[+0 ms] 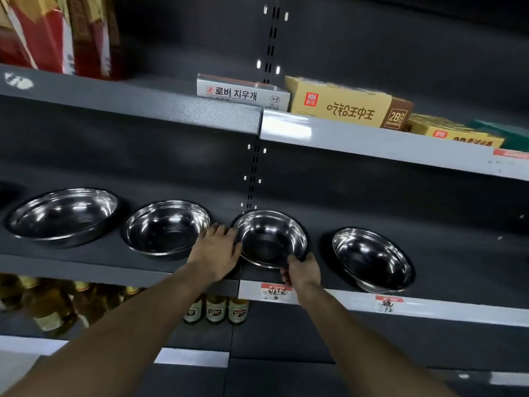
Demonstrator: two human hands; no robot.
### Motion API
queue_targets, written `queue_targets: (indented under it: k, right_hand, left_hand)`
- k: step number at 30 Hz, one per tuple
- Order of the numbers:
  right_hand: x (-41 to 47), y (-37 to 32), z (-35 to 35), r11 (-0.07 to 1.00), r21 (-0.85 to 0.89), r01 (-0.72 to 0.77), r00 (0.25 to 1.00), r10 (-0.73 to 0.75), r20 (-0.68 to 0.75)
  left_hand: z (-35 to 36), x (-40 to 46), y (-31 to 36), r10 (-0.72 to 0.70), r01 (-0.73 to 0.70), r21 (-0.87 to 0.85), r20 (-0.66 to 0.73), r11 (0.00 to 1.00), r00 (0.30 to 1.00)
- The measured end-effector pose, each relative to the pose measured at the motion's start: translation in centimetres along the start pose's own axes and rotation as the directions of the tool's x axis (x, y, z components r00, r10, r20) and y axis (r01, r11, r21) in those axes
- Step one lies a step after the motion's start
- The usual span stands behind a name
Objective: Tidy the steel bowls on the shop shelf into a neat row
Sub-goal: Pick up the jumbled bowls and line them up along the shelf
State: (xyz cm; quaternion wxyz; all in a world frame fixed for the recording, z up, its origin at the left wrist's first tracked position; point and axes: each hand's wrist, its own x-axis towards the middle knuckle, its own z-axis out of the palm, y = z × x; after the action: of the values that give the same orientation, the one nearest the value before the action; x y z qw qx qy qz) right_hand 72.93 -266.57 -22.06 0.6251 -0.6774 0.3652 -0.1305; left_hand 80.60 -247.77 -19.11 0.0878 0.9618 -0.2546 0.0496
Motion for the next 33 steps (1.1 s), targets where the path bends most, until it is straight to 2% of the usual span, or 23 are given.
queue_targets:
  k: [5,16,23,26,30,33]
  right_hand:
    - [-1.0,0.5,-0.9,1.0,-0.002,0.012,1.0,-0.012,-0.009]
    - [-2.2,1.3,-2.4,0.986,-0.032,0.161,0.987,-0.161,-0.015]
    - [-2.5,1.5,-3.0,0.987,0.0,0.16,0.987,-0.159,0.021]
    - [-2.6,1.6,-3.3,0.985,-0.014,0.17,0.985,-0.171,-0.025]
    - [-2.9,0.6,-3.5,0.967,-0.003,0.255,0.959,-0.254,-0.123]
    - [-3.4,-1.5,-2.6,0.957,0.084,0.279,0.958,-0.271,-0.09]
  left_hand:
    - [0.0,0.1,0.3,0.036,-0.036,-0.001,0.003,0.999,0.999]
    - [-0.7,-1.2,1.2,0.049,-0.049,0.014,0.028,0.999,0.998]
    - [-1.5,-2.1,1.9,0.027,-0.028,0.02,0.034,0.999,0.999]
    - [-1.9,-2.5,1.9,0.014,-0.015,0.022,0.032,1.0,0.999]
    - [-2.6,-2.9,1.7,-0.009,0.008,0.031,0.019,1.0,1.0]
    - [-3.3,-3.2,1.2,-0.039,0.039,0.05,-0.006,0.998,0.999]
